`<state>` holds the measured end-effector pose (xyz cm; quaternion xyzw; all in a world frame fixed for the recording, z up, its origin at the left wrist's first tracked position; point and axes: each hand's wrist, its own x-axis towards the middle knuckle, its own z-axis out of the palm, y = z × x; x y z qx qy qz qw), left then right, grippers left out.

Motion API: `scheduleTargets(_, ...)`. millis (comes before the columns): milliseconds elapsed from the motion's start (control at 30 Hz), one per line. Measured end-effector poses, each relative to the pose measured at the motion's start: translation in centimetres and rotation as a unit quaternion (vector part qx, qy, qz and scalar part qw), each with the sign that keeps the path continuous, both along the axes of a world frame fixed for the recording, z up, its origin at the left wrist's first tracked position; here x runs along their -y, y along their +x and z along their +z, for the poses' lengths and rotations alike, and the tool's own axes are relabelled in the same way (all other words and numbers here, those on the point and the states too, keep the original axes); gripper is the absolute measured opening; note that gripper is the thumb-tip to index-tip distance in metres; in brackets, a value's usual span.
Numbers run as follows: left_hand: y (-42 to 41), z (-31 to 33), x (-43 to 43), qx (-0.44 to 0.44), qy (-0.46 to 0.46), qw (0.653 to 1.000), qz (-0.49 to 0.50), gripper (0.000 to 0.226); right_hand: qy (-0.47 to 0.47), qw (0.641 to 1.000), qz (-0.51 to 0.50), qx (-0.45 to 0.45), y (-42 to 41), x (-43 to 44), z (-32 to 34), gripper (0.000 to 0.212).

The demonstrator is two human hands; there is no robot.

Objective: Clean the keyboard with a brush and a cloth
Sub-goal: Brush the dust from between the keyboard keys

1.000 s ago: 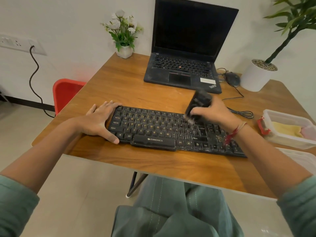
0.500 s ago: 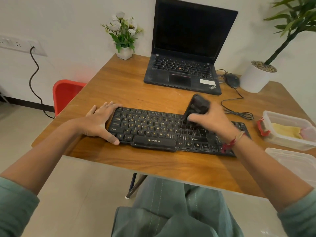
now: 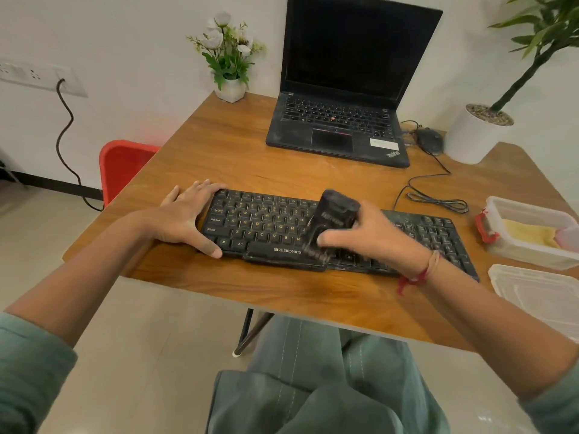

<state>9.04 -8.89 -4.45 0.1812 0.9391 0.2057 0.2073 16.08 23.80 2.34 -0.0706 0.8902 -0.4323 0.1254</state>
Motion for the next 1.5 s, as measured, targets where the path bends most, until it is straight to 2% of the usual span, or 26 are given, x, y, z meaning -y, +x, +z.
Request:
scheduleTargets(67, 0.0, 0.0, 0.0, 0.000, 0.002, 1.000, -0.002, 0.137, 0.052, 0.993, -0.073, -0.079, -1.3, -0.9, 0.0, 0.014)
scheduleTargets(133, 0.1, 0.0, 0.0, 0.000, 0.003, 1.000, -0.001, 0.141, 0.107, 0.980, -0.101, -0.131, -1.4, -0.6, -0.4, 0.026)
scheduleTargets(233, 0.1, 0.0, 0.0, -0.001, 0.004, 1.000, 0.001, 0.137, 0.082, 0.991, -0.001, -0.102, 0.1, 1.1, -1.0, 0.032)
scheduleTargets(300, 0.1, 0.1, 0.0, 0.000, 0.007, 1.000, 0.002, 0.136, 0.051, 0.997, 0.022, -0.060, 0.0, 1.0, -0.4, 0.024)
scheduleTargets(433, 0.2, 0.1, -0.1, 0.001, 0.003, 1.000, -0.003, 0.147, 0.119, 0.980, -0.079, -0.141, -1.4, 0.4, -0.2, 0.032)
scheduleTargets(600, 0.2, 0.2, -0.2, 0.001, 0.004, 1.000, -0.001, 0.150, 0.035, 0.998, 0.029, -0.040, 0.5, 2.4, -0.6, 0.025)
scheduleTargets(733, 0.1, 0.1, -0.2, 0.000, 0.001, 1.000, -0.002, 0.149, 0.104, 0.981, -0.082, -0.139, -1.6, 1.9, -0.2, 0.028)
scheduleTargets(800, 0.2, 0.1, -0.2, -0.001, 0.000, 1.000, -0.002, 0.150, 0.102, 0.985, -0.042, -0.129, -0.8, 2.9, -0.8, 0.032)
scheduleTargets(867, 0.2, 0.2, -0.2, 0.002, 0.005, 1.000, 0.000, 0.150, 0.044, 0.998, 0.018, -0.051, 0.0, 3.6, -0.6, 0.026)
scheduleTargets(933, 0.2, 0.3, -0.2, 0.004, 0.008, 1.000, 0.001, 0.150, 0.009, 1.000, -0.003, -0.001, -0.9, 3.1, 0.0, 0.016)
scheduleTargets(1033, 0.3, 0.2, -0.1, 0.003, 0.006, 1.000, 0.000, 0.150, 0.061, 0.989, -0.102, -0.092, -2.5, 2.5, -0.2, 0.025)
scheduleTargets(1100, 0.3, 0.2, -0.1, 0.001, 0.004, 1.000, -0.002, 0.149, 0.081, 0.989, -0.058, -0.105, -1.4, 3.5, -0.7, 0.023)
scheduleTargets(1167, 0.3, 0.1, -0.1, -0.002, 0.004, 1.000, -0.001, 0.149, 0.050, 0.997, 0.014, -0.054, -0.3, 4.5, -0.8, 0.022)
scheduleTargets(1233, 0.2, 0.1, -0.2, -0.002, 0.003, 1.000, -0.002, 0.149, 0.008, 1.000, 0.021, -0.003, -0.6, 4.4, 0.0, 0.016)
scheduleTargets(1367, 0.2, 0.2, -0.2, -0.001, 0.002, 1.000, -0.003, 0.149, 0.107, 0.982, -0.076, -0.133, -2.2, 3.7, -0.1, 0.026)
scheduleTargets(1433, 0.3, 0.1, -0.1, -0.002, 0.002, 1.000, -0.003, 0.150, 0.093, 0.988, -0.016, -0.123, -0.8, 4.9, -1.0, 0.029)
scheduleTargets(1500, 0.2, 0.1, -0.1, -0.005, 0.002, 1.000, -0.002, 0.149, 0.035, 0.997, 0.057, -0.045, 0.6, 6.2, -1.2, 0.024)
